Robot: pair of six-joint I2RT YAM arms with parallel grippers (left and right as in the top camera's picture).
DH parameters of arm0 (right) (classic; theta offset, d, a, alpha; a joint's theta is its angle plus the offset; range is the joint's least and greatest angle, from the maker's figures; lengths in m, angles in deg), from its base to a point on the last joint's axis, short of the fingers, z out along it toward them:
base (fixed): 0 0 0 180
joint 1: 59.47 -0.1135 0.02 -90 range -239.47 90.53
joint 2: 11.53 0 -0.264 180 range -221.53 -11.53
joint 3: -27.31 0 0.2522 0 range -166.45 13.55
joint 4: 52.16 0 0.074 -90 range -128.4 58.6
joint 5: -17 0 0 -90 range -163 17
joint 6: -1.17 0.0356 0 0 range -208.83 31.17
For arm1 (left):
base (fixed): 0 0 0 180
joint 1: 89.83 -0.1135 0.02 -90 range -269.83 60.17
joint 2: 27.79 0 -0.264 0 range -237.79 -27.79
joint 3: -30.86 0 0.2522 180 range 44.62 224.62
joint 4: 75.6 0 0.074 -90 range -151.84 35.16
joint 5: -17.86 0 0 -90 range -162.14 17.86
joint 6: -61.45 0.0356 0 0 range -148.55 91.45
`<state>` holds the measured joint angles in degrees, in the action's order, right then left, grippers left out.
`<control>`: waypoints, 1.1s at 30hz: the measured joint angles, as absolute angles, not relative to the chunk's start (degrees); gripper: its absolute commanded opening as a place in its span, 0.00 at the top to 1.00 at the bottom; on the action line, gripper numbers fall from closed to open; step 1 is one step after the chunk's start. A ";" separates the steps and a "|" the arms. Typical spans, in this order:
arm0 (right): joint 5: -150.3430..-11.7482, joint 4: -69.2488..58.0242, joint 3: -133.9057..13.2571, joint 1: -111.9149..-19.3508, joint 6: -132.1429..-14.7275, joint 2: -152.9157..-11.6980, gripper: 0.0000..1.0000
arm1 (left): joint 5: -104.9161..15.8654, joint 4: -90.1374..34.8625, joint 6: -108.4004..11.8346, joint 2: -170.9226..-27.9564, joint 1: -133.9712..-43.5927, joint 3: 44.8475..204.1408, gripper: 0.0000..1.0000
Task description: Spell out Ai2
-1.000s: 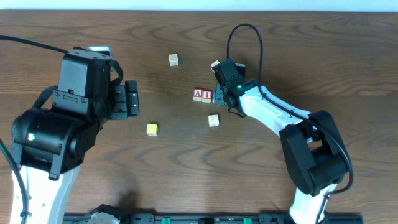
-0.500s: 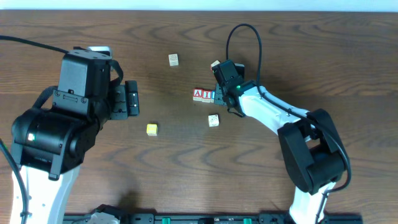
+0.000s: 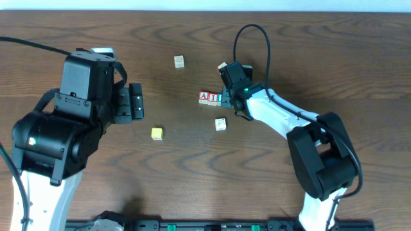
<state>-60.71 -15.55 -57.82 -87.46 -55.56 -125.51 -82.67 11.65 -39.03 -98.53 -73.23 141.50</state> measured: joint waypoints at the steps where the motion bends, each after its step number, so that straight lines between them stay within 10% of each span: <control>1: -60.66 -15.55 -57.82 -87.46 -55.56 -125.51 0.56 | -82.67 11.65 -39.03 -98.53 -73.23 141.50 0.05; 16: -56.53 -11.68 -57.91 -85.07 -62.27 -113.94 0.41 | -81.40 10.80 -38.48 -98.51 -73.10 141.50 0.05; 20: -55.92 -7.70 -58.65 -84.07 -65.65 -100.96 0.01 | -78.32 7.80 -35.62 -97.66 -71.53 141.39 0.04; 33: -54.96 8.91 -59.44 -86.28 -82.48 -66.21 0.01 | -72.87 8.33 -22.02 -78.53 -69.36 141.02 0.05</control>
<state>-54.96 8.91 -59.44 -86.28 -82.48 -66.21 -72.87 8.33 -22.02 -78.53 -69.36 141.02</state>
